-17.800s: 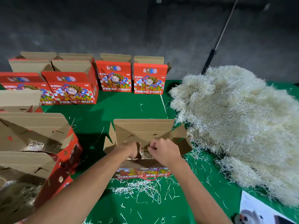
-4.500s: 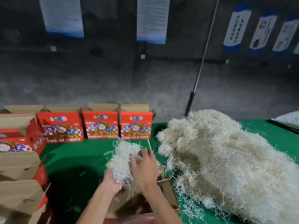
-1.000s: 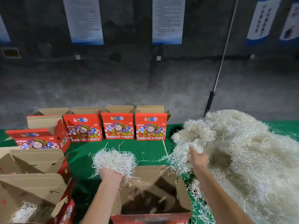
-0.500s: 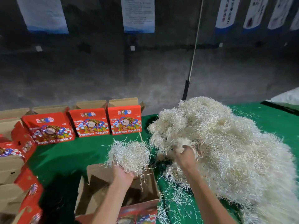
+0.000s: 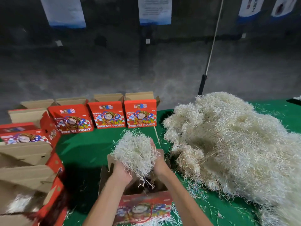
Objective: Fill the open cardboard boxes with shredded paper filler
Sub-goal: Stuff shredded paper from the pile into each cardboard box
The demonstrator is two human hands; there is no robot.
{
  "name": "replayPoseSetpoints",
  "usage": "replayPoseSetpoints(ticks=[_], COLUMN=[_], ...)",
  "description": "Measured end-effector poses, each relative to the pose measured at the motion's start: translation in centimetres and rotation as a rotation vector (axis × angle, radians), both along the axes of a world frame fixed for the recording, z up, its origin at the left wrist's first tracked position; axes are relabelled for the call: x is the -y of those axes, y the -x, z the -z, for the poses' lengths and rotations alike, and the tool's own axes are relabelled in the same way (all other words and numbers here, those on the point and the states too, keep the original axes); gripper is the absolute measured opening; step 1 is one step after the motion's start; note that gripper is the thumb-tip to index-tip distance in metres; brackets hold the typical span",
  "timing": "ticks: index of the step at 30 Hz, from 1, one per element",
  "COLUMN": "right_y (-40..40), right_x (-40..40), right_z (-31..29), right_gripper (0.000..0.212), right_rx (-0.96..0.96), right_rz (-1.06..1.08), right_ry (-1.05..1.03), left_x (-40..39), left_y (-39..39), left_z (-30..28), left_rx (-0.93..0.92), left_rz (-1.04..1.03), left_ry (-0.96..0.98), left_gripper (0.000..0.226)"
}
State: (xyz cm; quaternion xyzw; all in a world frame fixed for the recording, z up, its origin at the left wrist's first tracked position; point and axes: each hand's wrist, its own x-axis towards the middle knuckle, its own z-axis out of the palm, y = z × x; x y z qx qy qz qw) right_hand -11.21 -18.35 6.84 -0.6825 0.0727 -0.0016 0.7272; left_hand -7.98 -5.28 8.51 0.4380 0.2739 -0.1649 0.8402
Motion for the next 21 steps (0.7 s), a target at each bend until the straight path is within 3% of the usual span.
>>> replayPoseSetpoints(ticks=[2,4,5,6,7,10,12,14,17,21], right_y=[-0.4,-0.4,-0.7,-0.8,-1.0,-2.1,-2.6,-2.2,-1.1,-0.5], right_x=[-2.0,-4.1,-4.7,-5.4,-5.7,-5.5,-4.8,-5.2,-7.3,-6.4], right_z=[0.5,0.4,0.7,0.5,0.6,-0.1,-0.5,-0.7,0.3,1.1], right_gripper=[0.056,0.051,0.062,0.054,0.068,0.064,0.071,0.071,0.077,0.058], right_rx=[0.003,-0.043,-0.041,-0.010,0.020,0.117,0.119,0.165,0.132,0.174], right_rz=[-0.038,-0.041,-0.005,0.026,0.072,0.247,0.480,0.624,0.321,0.325], right_ry=[-0.180,-0.311,-0.226,-0.129,-0.025,0.229,0.344,0.272,0.213,0.592], left_x=[-1.0,-2.3,-3.0,-3.3,-3.5,-3.9,-4.5,-4.9,-4.3,-4.5], left_y=[-0.2,-0.1,0.1,0.4,0.8,1.8,1.5,1.2,1.2,0.9], left_z=[-0.3,0.7,1.5,2.1,2.7,2.4,2.5,2.3,2.6,3.2], left_rx=[0.060,0.185,0.301,0.411,0.501,0.548,0.599,0.622,0.507,0.406], left_rz=[0.046,0.048,0.092,0.163,0.255,0.494,0.371,0.260,0.252,0.103], left_ry=[-0.101,-0.398,-0.584,-0.735,-0.831,-0.820,-0.752,-0.604,-0.532,-0.504], left_gripper=[0.031,0.028,0.037,0.051,0.065,0.073,0.062,0.055,0.089,0.116])
